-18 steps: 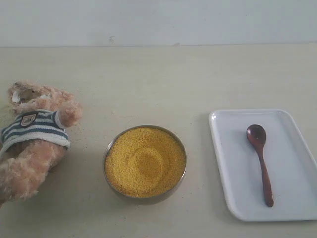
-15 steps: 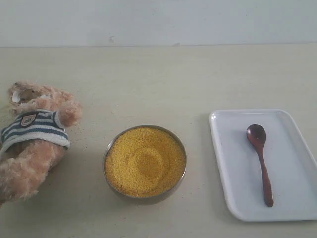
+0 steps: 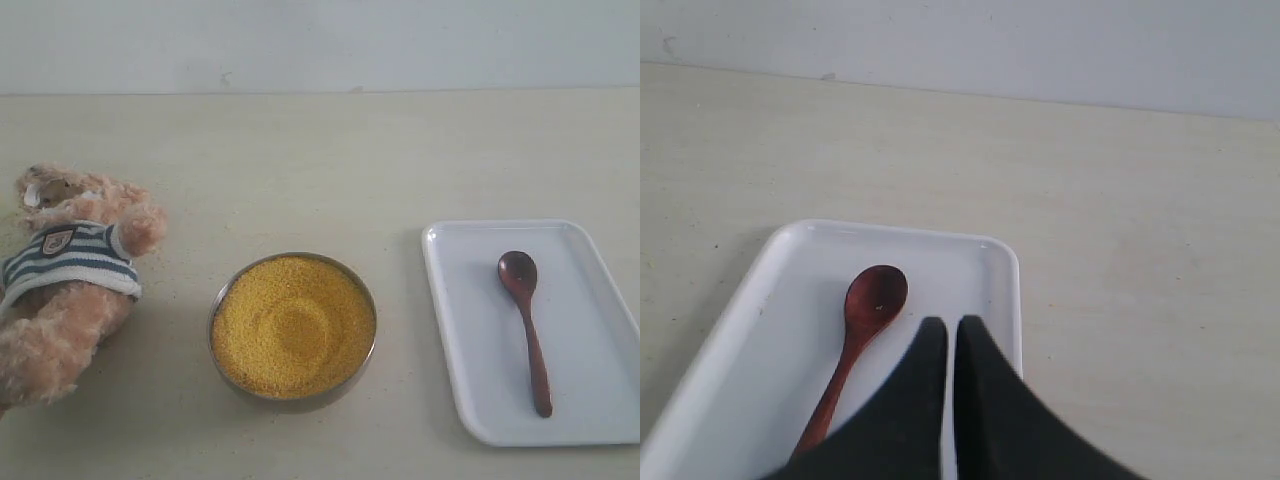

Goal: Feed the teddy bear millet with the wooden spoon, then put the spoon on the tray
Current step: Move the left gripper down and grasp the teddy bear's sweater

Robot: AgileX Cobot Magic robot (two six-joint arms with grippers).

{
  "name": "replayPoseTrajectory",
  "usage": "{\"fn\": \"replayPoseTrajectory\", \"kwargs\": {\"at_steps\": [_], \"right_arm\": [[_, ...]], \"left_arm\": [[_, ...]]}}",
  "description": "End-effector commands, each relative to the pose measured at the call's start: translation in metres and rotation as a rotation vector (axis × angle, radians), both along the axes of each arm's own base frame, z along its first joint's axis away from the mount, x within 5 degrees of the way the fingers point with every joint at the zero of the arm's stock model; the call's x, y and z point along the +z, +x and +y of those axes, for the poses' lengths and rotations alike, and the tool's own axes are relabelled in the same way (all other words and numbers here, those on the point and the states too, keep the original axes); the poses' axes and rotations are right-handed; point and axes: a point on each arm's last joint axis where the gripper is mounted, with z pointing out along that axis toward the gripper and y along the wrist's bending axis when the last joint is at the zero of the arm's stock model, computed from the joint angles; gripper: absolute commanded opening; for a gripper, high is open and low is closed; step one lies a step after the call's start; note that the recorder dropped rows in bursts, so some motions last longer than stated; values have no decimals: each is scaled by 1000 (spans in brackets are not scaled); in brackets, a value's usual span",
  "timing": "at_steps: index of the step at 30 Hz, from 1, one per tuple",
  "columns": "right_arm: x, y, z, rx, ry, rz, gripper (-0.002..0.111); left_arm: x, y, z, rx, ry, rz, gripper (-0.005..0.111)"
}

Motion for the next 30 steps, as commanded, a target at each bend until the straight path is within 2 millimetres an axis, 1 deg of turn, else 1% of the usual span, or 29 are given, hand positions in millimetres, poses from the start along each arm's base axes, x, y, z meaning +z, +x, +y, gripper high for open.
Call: {"fn": "replayPoseTrajectory", "kwargs": {"at_steps": [1, 2, 3, 4, 6, 8, 9, 11, 12, 13, 14, 16, 18, 21, 22, 23, 24, 25, 28, 30], "right_arm": [[0, 0, 0, -3, 1, -4, 3], [0, 0, 0, -3, 1, -4, 3], [0, 0, 0, -3, 1, -4, 3], [0, 0, 0, -3, 1, -4, 3], [0, 0, 0, -3, 1, -4, 3], [0, 0, 0, -3, 1, -4, 3], [0, 0, 0, -3, 1, -4, 3], [0, 0, 0, -3, 1, -4, 3], [0, 0, 0, -3, 1, -4, 3], [0, 0, 0, -3, 1, -4, 3], [0, 0, 0, -3, 1, -4, 3], [0, 0, 0, -3, 1, -4, 3], [0, 0, 0, -3, 1, -4, 3], [0, 0, 0, -3, 1, -4, 3], [0, 0, 0, -3, 1, -4, 3], [0, 0, 0, -3, 1, -4, 3], [0, 0, 0, -3, 1, -4, 3], [0, 0, 0, -3, 1, -4, 3], [0, 0, 0, -3, 1, -4, 3], [0, 0, 0, -3, 1, -4, 3]], "left_arm": [[36, -14, 10, 18, -327, -524, 4], [43, -18, 10, 11, -345, -599, 4], [55, -23, 10, 2, -335, -670, 4], [68, -26, 9, -8, -311, -702, 4], [93, -22, 6, -23, -274, -667, 4], [114, -6, 4, -34, -191, -532, 4], [124, 5, 3, -35, -139, -428, 4], [134, 28, 6, -15, -108, -167, 4], [135, 41, 9, 3, -137, 0, 5], [131, 53, 12, 23, -168, 198, 8], [132, 63, 14, 30, -170, 311, 12], [119, 86, 16, 0, -150, 568, 28], [102, 105, 13, -97, -137, 749, 49], [70, 132, 2, -302, -184, 953, 88], [60, 139, -1, -370, -204, 1008, 98], [51, 145, -3, -420, -217, 1057, 105], [43, 150, -3, -439, -228, 1096, 108], [34, 155, -2, -443, -248, 1142, 109], [8, 168, 1, -441, -283, 1252, 109], [-3, 175, 1, -439, -313, 1285, 109]]}}
